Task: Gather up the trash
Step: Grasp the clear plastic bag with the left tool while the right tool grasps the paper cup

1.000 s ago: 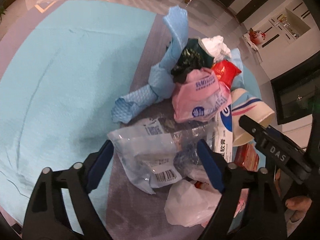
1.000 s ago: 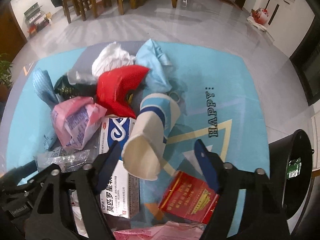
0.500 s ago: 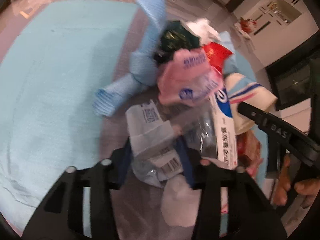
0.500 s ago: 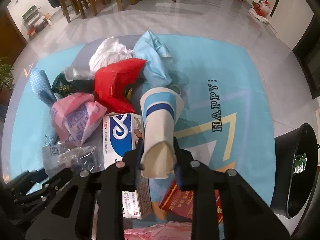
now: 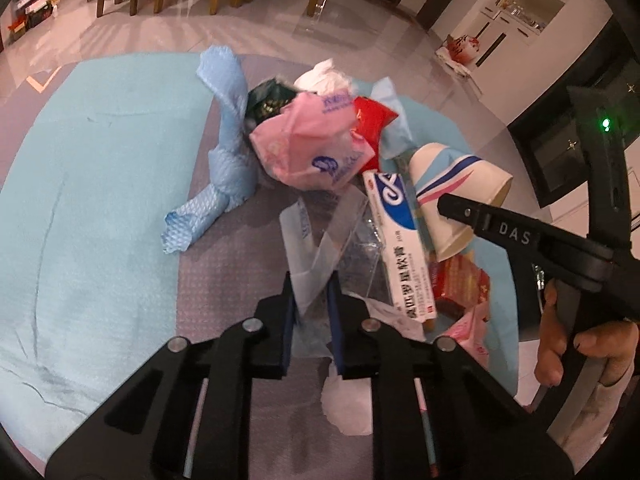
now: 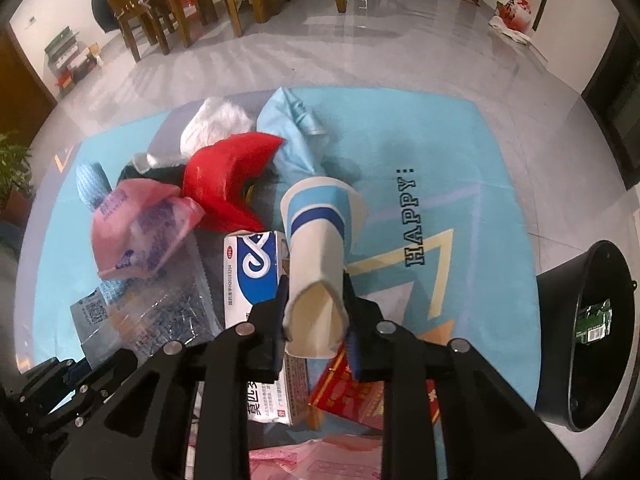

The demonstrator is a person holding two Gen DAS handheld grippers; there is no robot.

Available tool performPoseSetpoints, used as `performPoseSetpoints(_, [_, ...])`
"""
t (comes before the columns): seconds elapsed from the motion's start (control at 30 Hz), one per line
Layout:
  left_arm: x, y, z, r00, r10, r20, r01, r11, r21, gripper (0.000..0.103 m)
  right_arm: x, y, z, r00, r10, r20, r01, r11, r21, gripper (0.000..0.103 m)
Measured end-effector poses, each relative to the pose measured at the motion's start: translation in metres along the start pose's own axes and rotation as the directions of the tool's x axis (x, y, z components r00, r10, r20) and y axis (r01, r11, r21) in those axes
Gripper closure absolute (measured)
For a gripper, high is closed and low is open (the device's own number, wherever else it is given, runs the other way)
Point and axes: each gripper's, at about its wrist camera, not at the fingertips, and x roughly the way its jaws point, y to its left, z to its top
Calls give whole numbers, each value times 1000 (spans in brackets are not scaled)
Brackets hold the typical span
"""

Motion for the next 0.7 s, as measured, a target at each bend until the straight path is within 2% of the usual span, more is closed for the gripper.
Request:
performPoseSetpoints(0.37, [-27, -8, 11, 997, -16, 77, 14, 999, 32, 88, -33, -8, -2, 998, 16, 57, -18, 999, 40, 78])
performPoseSetpoints(0.7, [-49, -41, 23, 987, -25, 156, 14, 997, 72, 88, -81, -24, -1, 986, 52, 156, -63, 996, 63, 78])
